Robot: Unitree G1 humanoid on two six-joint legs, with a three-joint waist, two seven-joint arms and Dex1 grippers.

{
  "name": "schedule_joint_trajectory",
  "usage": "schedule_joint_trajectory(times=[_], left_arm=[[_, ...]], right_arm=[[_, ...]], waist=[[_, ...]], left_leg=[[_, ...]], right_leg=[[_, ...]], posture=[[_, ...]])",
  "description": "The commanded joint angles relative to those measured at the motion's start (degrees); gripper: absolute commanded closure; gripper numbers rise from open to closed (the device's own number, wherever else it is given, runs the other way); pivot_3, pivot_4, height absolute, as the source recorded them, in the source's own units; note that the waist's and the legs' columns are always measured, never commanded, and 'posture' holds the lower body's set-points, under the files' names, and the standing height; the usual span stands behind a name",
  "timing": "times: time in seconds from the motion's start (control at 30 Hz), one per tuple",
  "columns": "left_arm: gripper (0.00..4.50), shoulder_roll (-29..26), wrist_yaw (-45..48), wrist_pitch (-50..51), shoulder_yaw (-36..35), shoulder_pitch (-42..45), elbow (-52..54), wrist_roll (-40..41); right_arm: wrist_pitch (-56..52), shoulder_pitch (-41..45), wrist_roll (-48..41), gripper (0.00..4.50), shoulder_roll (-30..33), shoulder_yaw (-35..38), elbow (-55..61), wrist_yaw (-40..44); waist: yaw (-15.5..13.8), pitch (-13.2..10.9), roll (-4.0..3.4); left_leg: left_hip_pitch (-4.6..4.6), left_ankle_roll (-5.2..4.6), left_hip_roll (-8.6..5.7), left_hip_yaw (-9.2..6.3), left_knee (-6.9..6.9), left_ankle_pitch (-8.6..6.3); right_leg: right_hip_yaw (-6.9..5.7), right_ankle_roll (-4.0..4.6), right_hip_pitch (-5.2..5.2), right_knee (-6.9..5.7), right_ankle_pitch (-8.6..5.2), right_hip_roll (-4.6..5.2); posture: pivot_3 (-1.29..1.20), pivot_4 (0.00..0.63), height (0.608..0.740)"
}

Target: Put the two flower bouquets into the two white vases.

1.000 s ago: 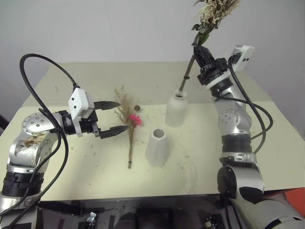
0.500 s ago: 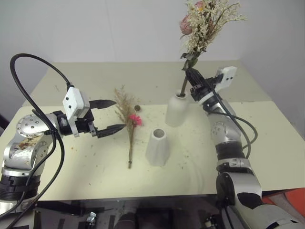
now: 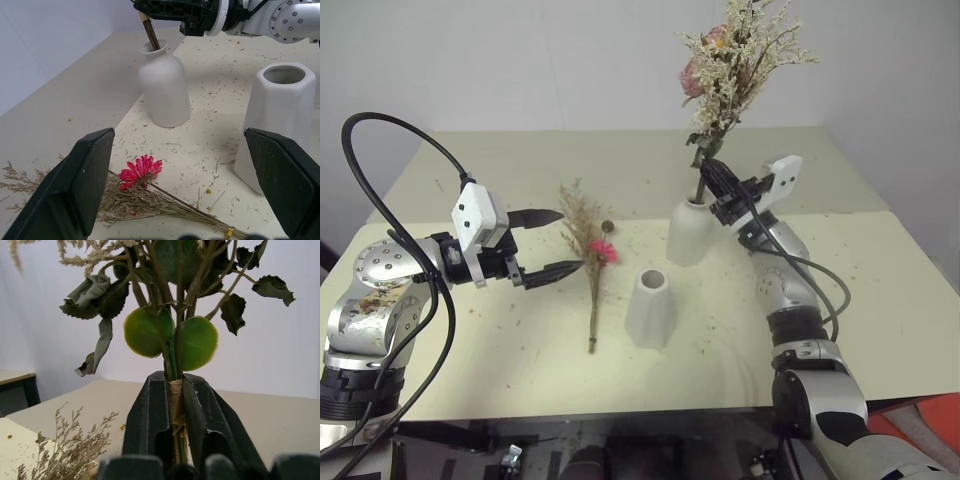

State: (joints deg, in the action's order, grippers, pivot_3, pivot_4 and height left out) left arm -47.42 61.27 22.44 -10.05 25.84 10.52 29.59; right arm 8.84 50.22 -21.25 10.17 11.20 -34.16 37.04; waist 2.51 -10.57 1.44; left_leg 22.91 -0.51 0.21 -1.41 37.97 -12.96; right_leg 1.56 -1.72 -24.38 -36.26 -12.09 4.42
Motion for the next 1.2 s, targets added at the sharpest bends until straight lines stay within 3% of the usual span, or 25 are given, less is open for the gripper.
schedule_joint_trajectory(times=[0.03, 0.27, 0.67, 0.83, 1.07, 1.2], left_arm=[[0.0, -0.63, -0.33, -0.82, -1.58, -0.11, 1.45, 0.45], [0.0, -0.23, -0.52, -1.65, -1.17, -0.15, 1.03, -0.21], [0.0, 0.63, -0.49, -2.81, -0.77, 0.27, 0.0, -0.52], [0.0, 0.29, -2.21, -1.32, -2.85, -2.09, 1.71, 0.21], [0.0, 2.3, -21.38, 8.31, -4.27, -9.44, 13.27, -5.97], [0.0, 3.37, -34.94, 29.93, 0.6, -6.26, 20.01, -9.77]], right_arm=[[1.94, -0.6, -0.37, 2.6, -0.01, 0.17, 3.2, 0.26], [0.69, -4.28, -1.16, 0.08, 0.32, -0.43, 7.79, 1.21], [-4.79, -14.12, -3.83, 0.03, 3.39, -1.99, 21.77, 6.5], [-10.21, -19.01, -5.21, 0.03, 9.37, -1.0, 28.4, 8.71], [-14.66, -23.61, -4.26, 0.03, 22.95, -0.39, 34.67, 14.21], [-19.15, -22.58, -6.71, 0.03, 28.45, 1.34, 36.4, 15.34]], waist=[[0.0, 0.0, 0.0], [-0.02, 0.0, 0.0], [-0.02, 0.0, 0.0], [-0.17, 0.0, 0.0], [-0.37, 0.0, 0.02], [-0.42, 0.01, 0.06]], left_leg=[[0.0, 0.0, 0.0, 0.0, 0.0, 0.0], [0.0, 0.0, 0.0, 0.0, 0.0, 0.0], [-0.04, 0.0, 0.01, 0.01, -0.01, 0.0], [-0.06, 0.0, 0.01, 0.03, -0.01, 0.0], [-0.1, 0.0, 0.01, 0.06, -0.01, 0.0], [-0.24, 0.0, 0.01, 0.05, -0.02, 0.0]], right_leg=[[0.0, 0.0, 0.0, 0.0, 0.0, 0.0], [0.0, 0.0, 0.0, 0.0, 0.0, 0.0], [0.01, -0.01, 0.03, 0.0, 0.0, -0.01], [0.03, -0.01, 0.04, 0.02, 0.0, -0.01], [0.09, -0.02, 0.1, 0.04, 0.0, 0.0], [0.12, -0.04, 0.24, 0.0, -0.01, -0.03]], posture=[[0.0, 0.15, 0.74], [0.0, 0.15, 0.74], [0.0, 0.15, 0.74], [0.0, 0.15, 0.74], [0.0, 0.15, 0.74], [0.0, 0.15, 0.74]])
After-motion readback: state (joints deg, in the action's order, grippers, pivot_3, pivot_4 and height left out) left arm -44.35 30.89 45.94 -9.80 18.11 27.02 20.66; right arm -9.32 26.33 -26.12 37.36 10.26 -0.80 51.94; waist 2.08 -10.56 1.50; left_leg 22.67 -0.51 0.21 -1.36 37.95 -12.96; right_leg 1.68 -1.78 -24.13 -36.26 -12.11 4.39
